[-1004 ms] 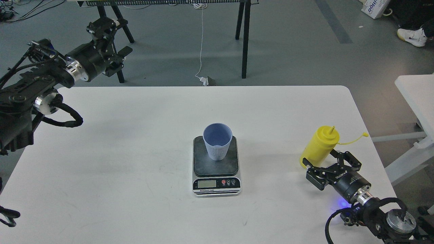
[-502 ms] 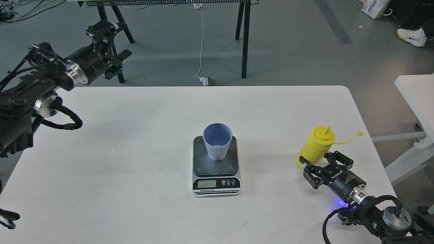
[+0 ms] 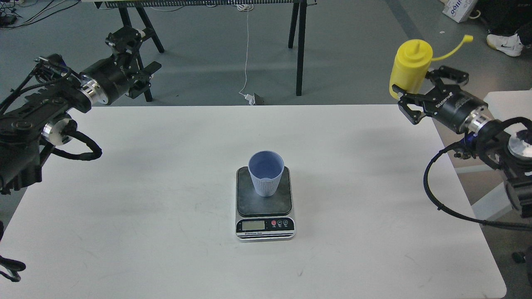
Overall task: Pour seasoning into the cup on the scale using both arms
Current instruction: 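Lift the yellow bottle and carry it above the blue cup, then tilt the bottle nozzle down and squeeze sauce into the cup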
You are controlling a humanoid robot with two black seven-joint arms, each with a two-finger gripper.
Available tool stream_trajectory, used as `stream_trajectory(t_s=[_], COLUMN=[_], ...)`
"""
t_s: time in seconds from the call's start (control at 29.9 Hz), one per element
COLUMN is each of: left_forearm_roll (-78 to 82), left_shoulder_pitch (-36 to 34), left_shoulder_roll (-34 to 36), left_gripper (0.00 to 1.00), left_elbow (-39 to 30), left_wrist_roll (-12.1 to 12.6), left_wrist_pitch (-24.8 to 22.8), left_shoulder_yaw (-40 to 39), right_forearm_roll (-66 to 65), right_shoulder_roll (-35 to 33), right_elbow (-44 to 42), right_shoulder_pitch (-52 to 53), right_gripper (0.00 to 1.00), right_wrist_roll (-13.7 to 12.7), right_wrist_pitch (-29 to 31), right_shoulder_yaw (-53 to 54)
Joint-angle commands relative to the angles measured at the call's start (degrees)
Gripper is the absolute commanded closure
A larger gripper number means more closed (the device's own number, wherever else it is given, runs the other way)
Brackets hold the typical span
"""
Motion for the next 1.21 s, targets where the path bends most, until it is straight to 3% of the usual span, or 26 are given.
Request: stream_trajectory(t_s=[0.0,0.2,0.5,0.74,0.94,1.17], left_forearm_roll=[-0.9,-0.9,-2.2,-2.8,-7.1,-7.9], left_shoulder_pitch=[1.8,3.1,7.9,11.5,13.7,14.1], left_shoulder_roll=[-0.1,-0.2,0.0,0.2,0.2,0.3], left_gripper=[0.08,0.08,0.08,0.08,0.07,0.06], left_elbow=[0.1,0.2,0.1,-0.1,-0.5,-0.6], left_wrist_roll=[0.0,0.0,0.0,0.0,0.0,0.0], left_wrist_pitch=[0.0,0.0,0.0,0.0,0.0,0.0], left_shoulder_yaw=[-4.7,-11.1,-19.9,-21.2,-21.3,-21.7], right_forearm_roll=[-16.4,-37.8,-68.8,-82.0,-91.9,-93.3], right_shoulder_roll=[0.9,9.1,14.8,13.8,13.0,13.2], right_elbow=[0.3,5.8,20.2,27.4,27.9,28.0], right_shoulder_pitch=[11.2,20.5,21.8,24.1,23.2,21.2], right_gripper=[0.98,0.98,0.98,0.98,0.98,0.98], right_wrist_roll=[0.0,0.0,0.0,0.0,0.0,0.0], right_wrist_pitch=[-3.2,-8.5,-8.3,-7.8,-8.1,-8.3], right_shoulder_yaw=[-4.9,-12.5,-22.5,-33.1,-37.3,-38.0])
